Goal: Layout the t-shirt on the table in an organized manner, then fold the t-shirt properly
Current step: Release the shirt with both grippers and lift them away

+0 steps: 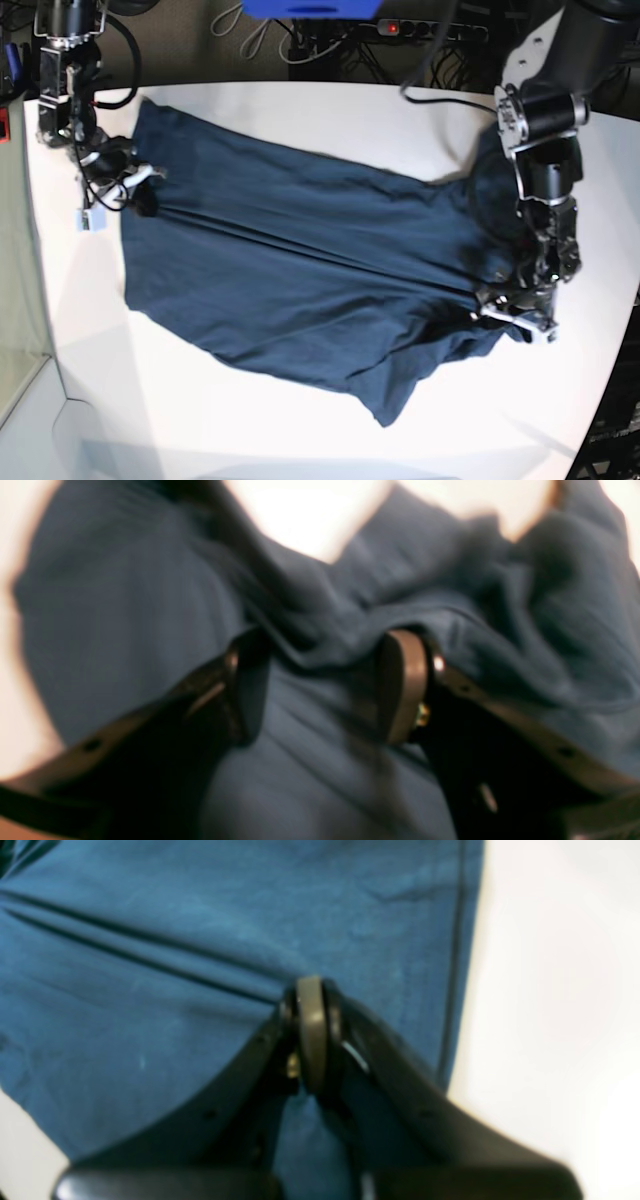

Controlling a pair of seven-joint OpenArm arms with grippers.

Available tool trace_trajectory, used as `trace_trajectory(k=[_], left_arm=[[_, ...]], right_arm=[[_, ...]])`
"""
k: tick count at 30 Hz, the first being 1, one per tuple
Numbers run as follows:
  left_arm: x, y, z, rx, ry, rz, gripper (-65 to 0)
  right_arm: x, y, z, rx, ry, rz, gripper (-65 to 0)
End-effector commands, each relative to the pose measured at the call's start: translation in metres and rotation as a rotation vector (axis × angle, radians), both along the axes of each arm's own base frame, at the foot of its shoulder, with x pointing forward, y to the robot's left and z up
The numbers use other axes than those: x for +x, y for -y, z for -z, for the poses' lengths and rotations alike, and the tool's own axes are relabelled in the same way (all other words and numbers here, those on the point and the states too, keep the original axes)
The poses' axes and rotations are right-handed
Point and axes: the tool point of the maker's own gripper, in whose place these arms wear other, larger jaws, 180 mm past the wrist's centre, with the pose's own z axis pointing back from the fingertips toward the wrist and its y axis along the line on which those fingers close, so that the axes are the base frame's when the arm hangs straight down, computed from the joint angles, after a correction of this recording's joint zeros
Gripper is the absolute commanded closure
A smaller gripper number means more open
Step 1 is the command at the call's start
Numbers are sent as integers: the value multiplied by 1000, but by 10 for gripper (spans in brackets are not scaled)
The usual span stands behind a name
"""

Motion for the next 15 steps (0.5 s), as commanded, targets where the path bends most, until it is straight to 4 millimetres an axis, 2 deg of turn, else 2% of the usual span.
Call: trace_trajectory(k=[1, 6, 11, 15], left_arm=[[15, -25, -26, 23, 55, -49, -333], [4, -53, -23, 42, 34, -91, -333], [-36, -81, 5, 83, -41, -116, -333], [-54, -98, 1, 116, -29, -125, -333]], right_arm=[[-40, 36, 37, -148, -221, 27, 0], [-28, 65, 40, -170, -226, 75, 0], [-7, 88, 29, -197, -206, 102, 0], [7, 92, 18, -210, -175, 97, 0]])
